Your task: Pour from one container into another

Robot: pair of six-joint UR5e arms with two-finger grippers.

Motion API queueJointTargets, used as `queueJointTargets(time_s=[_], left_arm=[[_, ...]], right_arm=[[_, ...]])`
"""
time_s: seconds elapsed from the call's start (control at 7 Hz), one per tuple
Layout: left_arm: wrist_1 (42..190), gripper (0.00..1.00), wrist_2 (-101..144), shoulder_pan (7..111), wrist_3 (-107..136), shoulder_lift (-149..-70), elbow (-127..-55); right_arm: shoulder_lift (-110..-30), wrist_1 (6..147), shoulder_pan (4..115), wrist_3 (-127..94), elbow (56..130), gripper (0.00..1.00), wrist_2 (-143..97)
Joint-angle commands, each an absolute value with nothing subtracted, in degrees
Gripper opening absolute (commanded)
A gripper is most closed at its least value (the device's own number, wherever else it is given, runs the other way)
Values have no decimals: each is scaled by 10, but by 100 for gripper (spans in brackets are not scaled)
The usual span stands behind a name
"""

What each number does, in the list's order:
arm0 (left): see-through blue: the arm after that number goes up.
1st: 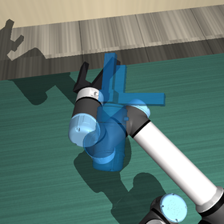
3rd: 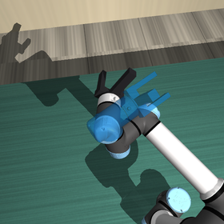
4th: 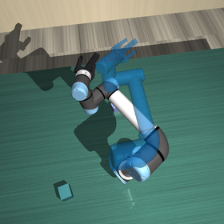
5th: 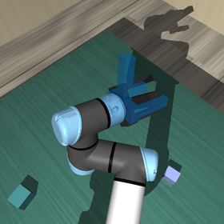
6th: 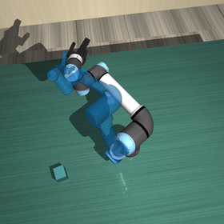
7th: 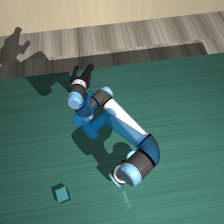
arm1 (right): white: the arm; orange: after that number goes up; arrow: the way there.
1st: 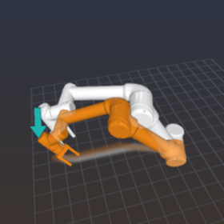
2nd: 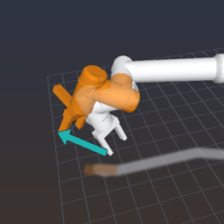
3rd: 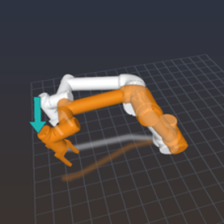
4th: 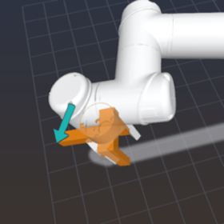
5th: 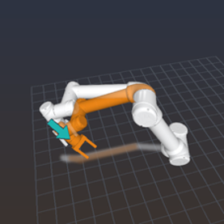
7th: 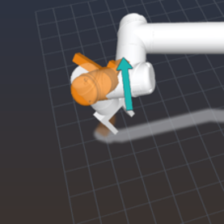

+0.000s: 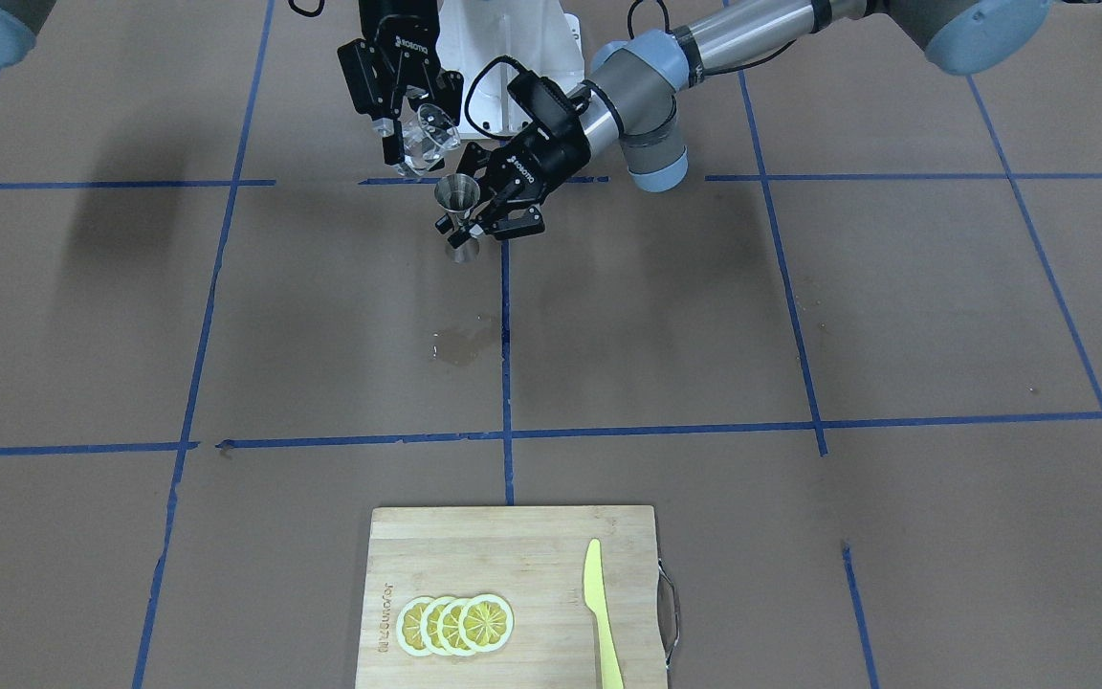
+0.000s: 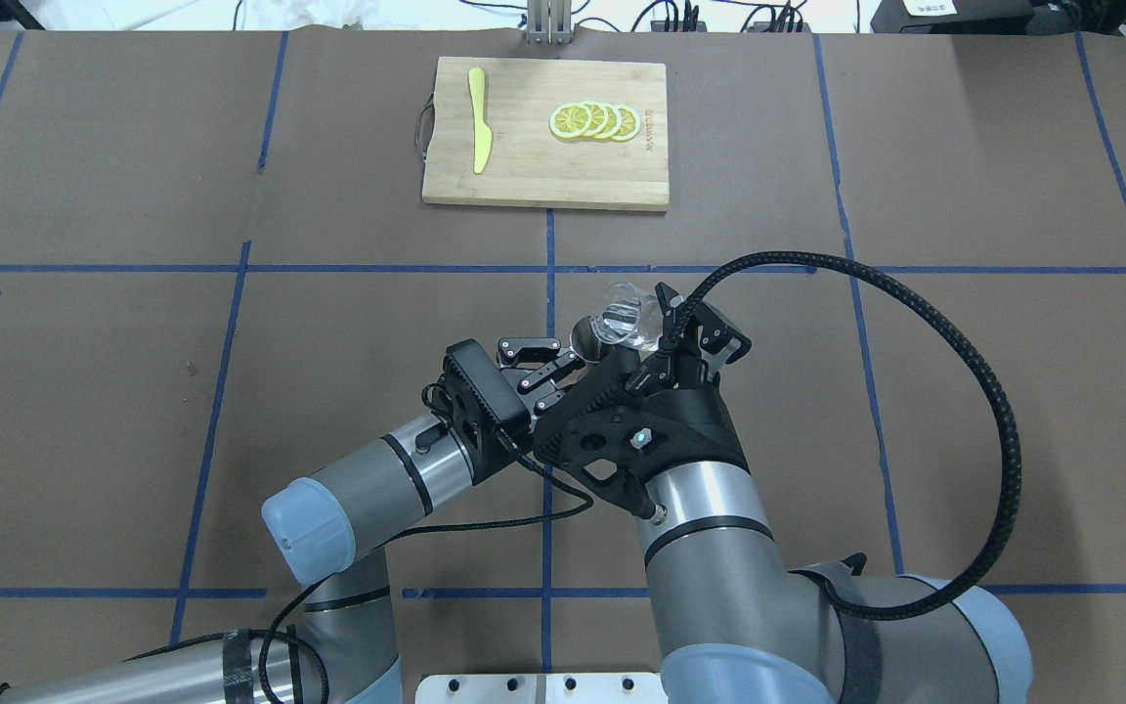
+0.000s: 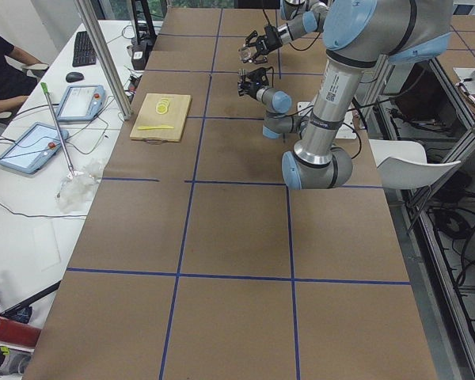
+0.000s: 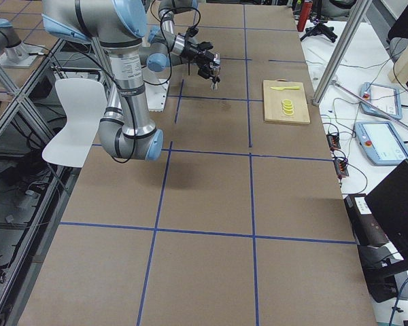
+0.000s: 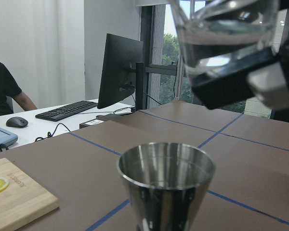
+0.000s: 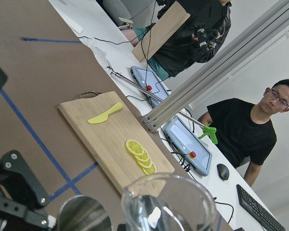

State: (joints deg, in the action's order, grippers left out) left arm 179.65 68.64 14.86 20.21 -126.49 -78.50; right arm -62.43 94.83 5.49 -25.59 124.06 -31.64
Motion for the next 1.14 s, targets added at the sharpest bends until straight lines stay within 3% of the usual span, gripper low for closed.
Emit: queueJointTargets(time_s=[0.0,1.0], left_arm=[[1796,0,686,149,203,-1266,-785],[1796,0,686,149,202,-1265,-785]], right_arm=[[-621,966,56,-231,1242,0,-316],[-620,996,58,-172,1253,0,-316]])
